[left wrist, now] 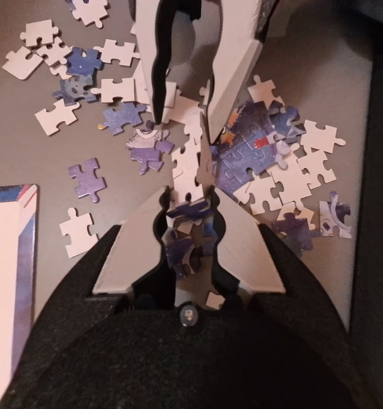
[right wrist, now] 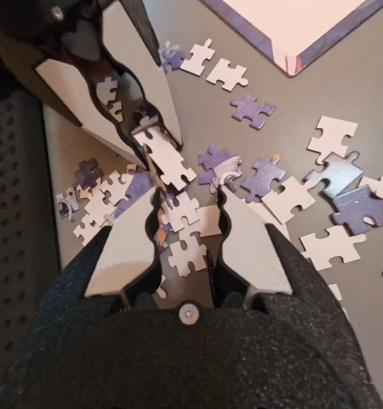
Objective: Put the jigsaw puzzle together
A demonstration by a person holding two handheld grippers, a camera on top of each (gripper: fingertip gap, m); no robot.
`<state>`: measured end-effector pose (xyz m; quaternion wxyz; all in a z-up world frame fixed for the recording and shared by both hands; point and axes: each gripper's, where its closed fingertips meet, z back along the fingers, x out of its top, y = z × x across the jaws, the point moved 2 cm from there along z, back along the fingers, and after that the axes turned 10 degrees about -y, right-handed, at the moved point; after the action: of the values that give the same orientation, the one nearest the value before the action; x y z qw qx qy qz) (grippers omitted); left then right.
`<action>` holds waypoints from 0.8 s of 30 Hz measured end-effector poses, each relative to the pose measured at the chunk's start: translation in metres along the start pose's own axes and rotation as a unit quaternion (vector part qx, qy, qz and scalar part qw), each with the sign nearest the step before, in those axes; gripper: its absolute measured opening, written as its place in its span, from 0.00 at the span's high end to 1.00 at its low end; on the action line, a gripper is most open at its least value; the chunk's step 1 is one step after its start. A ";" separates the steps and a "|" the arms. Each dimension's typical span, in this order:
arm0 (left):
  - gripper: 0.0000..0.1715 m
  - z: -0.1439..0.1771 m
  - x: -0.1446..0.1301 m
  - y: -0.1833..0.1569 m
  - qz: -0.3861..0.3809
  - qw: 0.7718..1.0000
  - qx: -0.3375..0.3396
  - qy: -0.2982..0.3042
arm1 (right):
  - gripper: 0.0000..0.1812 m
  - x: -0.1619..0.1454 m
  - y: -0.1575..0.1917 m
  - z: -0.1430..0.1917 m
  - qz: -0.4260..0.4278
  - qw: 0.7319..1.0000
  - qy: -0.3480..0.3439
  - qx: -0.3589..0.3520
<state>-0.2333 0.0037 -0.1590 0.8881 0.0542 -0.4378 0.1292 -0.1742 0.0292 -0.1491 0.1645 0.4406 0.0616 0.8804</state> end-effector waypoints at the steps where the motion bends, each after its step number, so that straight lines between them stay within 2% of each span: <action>1: 0.79 0.001 0.001 0.003 -0.020 1.000 0.013 -0.002 | 0.69 -0.005 -0.002 -0.003 -0.011 1.000 0.012 0.002; 4: 0.79 0.002 0.006 0.004 -0.025 0.999 0.017 -0.016 | 0.72 0.002 0.005 -0.003 -0.039 0.998 -0.017 0.042; 7: 0.79 0.006 0.014 0.005 -0.009 0.999 0.009 -0.045 | 0.85 0.012 0.020 -0.004 -0.011 0.996 -0.045 0.079; 8: 0.79 0.009 0.018 0.005 0.000 0.998 0.003 -0.056 | 0.86 0.013 0.024 -0.005 -0.003 0.995 -0.044 0.089; 9: 0.79 0.012 0.021 0.005 0.010 0.998 -0.002 -0.067 | 0.85 0.011 0.022 -0.007 0.007 0.996 -0.037 0.075; 11: 0.79 0.021 0.021 0.017 0.014 0.997 0.021 -0.071 | 0.71 0.004 0.010 -0.013 0.034 0.999 -0.018 0.028; 12: 0.79 0.026 0.018 0.023 0.019 0.997 0.031 -0.067 | 0.70 0.001 0.008 -0.015 0.042 0.999 -0.009 0.021; 14: 0.79 0.032 0.005 0.023 0.053 0.998 0.007 -0.038 | 0.73 -0.001 0.008 -0.016 0.059 0.998 0.003 0.010; 15: 0.78 0.034 -0.009 0.025 0.064 0.998 0.009 -0.004 | 0.78 -0.003 0.006 -0.015 0.072 0.997 0.013 0.001; 16: 0.72 0.035 -0.021 0.032 0.057 0.997 0.037 0.030 | 0.82 -0.005 0.006 -0.014 0.089 0.996 0.025 -0.007; 17: 0.58 0.036 -0.027 0.040 0.034 0.996 0.072 0.050 | 0.82 -0.005 0.007 -0.014 0.100 0.994 0.031 -0.012; 18: 0.54 0.037 -0.023 0.045 0.014 0.994 0.096 0.045 | 0.82 -0.006 0.007 -0.014 0.106 0.994 0.037 -0.018; 19: 0.54 0.036 -0.014 0.043 0.005 0.995 0.098 0.030 | 0.82 -0.006 0.008 -0.014 0.108 0.993 0.043 -0.021; 21: 0.57 0.028 -0.003 0.023 -0.002 0.999 0.054 0.009 | 0.83 -0.006 0.010 -0.013 0.115 0.992 0.051 -0.023; 23: 0.58 0.018 -0.009 0.013 -0.039 0.998 0.040 0.029 | 0.83 -0.002 0.012 -0.010 0.114 0.993 0.036 -0.018; 24: 0.63 0.014 -0.009 0.009 -0.050 0.998 0.030 0.025 | 0.83 0.004 0.015 -0.007 0.102 0.995 0.018 -0.009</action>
<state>-0.2519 0.0077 -0.1581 0.9020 0.0993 -0.4082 0.0992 -0.1852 0.0170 -0.1466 0.0764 0.4275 0.0114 0.9007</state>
